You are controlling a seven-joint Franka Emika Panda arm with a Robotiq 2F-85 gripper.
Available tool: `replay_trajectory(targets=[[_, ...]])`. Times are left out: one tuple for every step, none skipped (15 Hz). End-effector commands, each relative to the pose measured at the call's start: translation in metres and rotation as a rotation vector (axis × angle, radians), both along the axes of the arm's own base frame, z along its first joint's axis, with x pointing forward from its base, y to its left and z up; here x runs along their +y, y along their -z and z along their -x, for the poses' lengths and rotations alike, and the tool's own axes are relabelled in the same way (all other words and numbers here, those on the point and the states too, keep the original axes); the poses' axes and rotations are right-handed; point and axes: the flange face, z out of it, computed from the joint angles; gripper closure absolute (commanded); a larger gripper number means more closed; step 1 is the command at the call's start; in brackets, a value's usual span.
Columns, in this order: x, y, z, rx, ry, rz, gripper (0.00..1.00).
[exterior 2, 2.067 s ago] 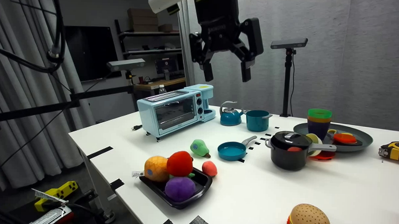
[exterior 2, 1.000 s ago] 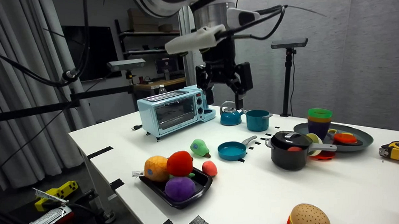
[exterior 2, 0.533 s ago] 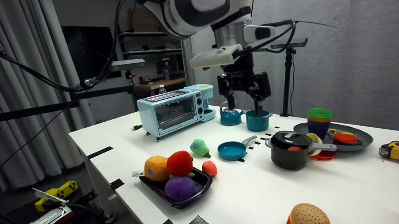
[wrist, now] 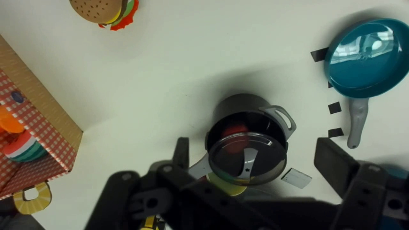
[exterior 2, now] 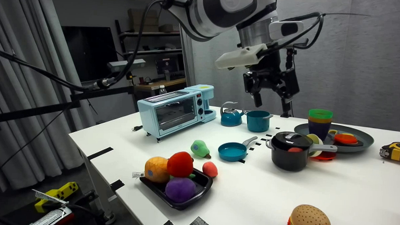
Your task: Take the lid off the pot and put it on the pan
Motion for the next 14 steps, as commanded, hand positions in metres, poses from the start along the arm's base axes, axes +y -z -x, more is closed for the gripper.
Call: replay_trajectory(targets=[[-0.004,0.001,-0.003,-0.001,0.004,0.003,0.00],[-0.006,0.002,-0.006,-0.001,0.007,0.005,0.00],[-0.007,0.003,-0.007,-0.001,0.008,0.006,0.00],[-0.007,0.004,-0.008,-0.001,0.008,0.006,0.00],[-0.007,0.003,-0.008,-0.001,0.008,0.006,0.00],[-0.007,0.003,-0.008,-0.002,0.008,0.007,0.00],[-0.007,0.003,-0.009,-0.002,0.008,0.007,0.00],[-0.007,0.002,-0.009,-0.002,0.008,0.007,0.00],[-0.007,0.002,-0.009,-0.003,0.008,0.007,0.00],[-0.007,0.002,-0.009,-0.003,0.008,0.007,0.00],[-0.007,0.002,-0.009,-0.003,0.008,0.007,0.00],[-0.006,0.007,-0.012,0.013,-0.002,0.014,0.00],[-0.004,0.011,-0.015,0.019,-0.007,0.016,0.00],[-0.001,0.015,-0.019,0.019,-0.007,0.018,0.00]])
